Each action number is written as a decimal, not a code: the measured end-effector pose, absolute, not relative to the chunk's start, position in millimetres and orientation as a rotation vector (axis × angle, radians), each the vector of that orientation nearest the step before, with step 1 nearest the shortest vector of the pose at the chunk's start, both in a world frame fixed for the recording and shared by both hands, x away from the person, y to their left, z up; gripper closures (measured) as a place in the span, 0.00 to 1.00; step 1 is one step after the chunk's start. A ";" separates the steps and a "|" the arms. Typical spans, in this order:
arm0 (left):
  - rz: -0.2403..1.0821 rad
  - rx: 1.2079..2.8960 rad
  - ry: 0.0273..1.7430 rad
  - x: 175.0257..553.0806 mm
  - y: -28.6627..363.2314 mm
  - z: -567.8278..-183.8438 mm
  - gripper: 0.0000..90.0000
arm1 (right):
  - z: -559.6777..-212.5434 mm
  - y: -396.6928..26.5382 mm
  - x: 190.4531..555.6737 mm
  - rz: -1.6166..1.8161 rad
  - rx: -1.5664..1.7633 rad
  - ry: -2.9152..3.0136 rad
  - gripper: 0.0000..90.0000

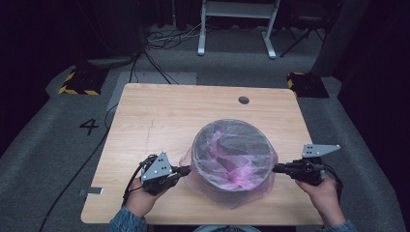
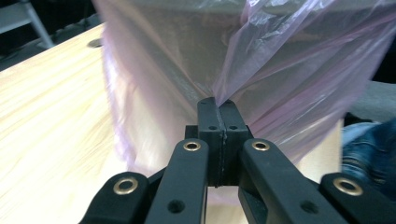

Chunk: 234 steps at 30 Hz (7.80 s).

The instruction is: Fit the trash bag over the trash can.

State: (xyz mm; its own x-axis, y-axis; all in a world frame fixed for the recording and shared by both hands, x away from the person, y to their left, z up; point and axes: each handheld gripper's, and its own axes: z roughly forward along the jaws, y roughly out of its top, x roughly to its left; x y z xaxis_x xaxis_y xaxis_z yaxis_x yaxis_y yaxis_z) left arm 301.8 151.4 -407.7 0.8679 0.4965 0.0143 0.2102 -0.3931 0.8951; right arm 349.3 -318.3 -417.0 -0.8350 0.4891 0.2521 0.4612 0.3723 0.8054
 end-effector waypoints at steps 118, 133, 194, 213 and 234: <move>0.293 2.076 0.408 322.1 127.6 -417.8 1.00 | -416.1 -288.5 341.6 1.399 0.670 2.676 0.73; 0.286 2.107 0.377 306.1 133.9 -426.4 1.00 | -410.6 -268.3 304.8 1.315 0.635 2.639 1.00; 0.358 2.288 0.356 305.7 113.4 -457.2 1.00 | -425.7 -279.3 296.1 1.287 0.758 2.499 1.00; 0.407 2.015 0.684 309.0 189.5 -451.1 0.47 | -405.5 -322.9 296.1 1.476 0.773 2.347 0.31; 0.497 2.086 1.016 312.6 221.6 -481.6 0.48 | -340.5 -315.1 323.5 1.441 0.846 2.196 0.14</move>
